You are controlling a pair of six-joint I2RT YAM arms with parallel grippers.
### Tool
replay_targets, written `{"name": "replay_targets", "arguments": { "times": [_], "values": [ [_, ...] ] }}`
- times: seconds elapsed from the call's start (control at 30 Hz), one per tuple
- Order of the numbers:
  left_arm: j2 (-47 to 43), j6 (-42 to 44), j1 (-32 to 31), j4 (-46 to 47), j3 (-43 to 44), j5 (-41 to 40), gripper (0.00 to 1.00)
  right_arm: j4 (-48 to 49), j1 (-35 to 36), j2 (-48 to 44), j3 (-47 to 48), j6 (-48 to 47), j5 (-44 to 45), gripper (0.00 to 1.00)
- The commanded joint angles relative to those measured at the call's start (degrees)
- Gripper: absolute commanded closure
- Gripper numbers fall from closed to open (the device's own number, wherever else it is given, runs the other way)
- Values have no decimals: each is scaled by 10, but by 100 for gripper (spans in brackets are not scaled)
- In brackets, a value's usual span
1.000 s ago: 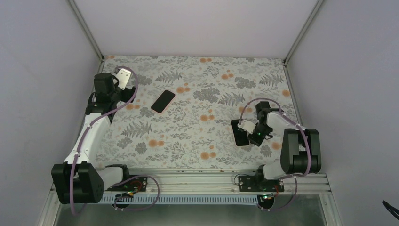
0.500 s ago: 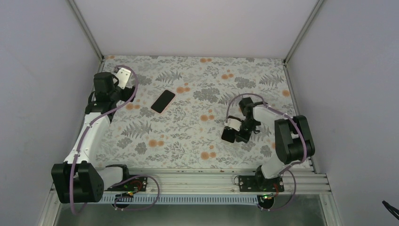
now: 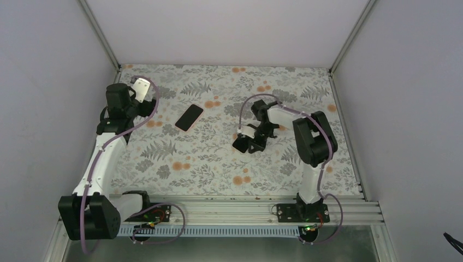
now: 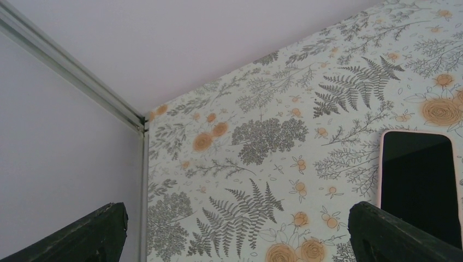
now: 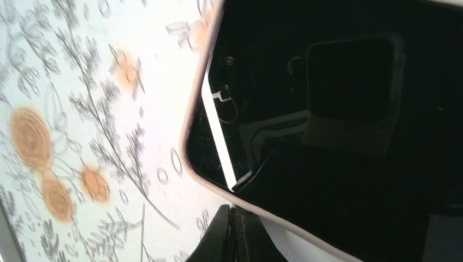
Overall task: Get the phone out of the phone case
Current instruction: Adjust the phone at the center of the board.
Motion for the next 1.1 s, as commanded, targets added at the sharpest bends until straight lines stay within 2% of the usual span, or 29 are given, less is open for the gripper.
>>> {"name": "replay_targets", "arguments": {
  "times": [0.0, 0.23, 0.47, 0.7, 0.8, 0.83, 0.87, 0.9, 0.93, 0.97, 1.07],
  "values": [
    [-23, 16, 4, 1, -7, 1, 0, -35, 37, 45, 50, -13, -51, 96],
    [-17, 11, 5, 3, -6, 14, 0, -23, 86, 76, 101, 6, -43, 96],
    [-8, 8, 5, 12, -10, 6, 0, 43, 95, 94, 150, 49, 22, 96],
    [-5, 7, 5, 15, -13, 14, 0, -25, 109, 162, 268, 37, 0, 96],
    [-3, 8, 6, 14, -13, 11, 0, -70, 112, 176, 319, 28, -33, 90],
    [-4, 9, 6, 12, -13, 12, 0, -87, 111, 172, 330, 18, -50, 84],
    [-7, 12, 6, 9, -13, 16, 0, -99, 109, 162, 334, 9, -64, 69],
    [-11, 16, 7, 6, -15, 23, 0, -103, 107, 144, 329, 1, -75, 50],
    [-17, 21, 7, 4, -18, 31, 0, -102, 103, 124, 321, -9, -78, 24],
    [-23, 27, 7, 3, -22, 40, 0, -98, 99, 104, 308, -15, -71, 4],
    [-35, 42, 7, 0, -30, 65, 0, -52, 84, 51, 263, 0, 7, 0]
  ]
}}
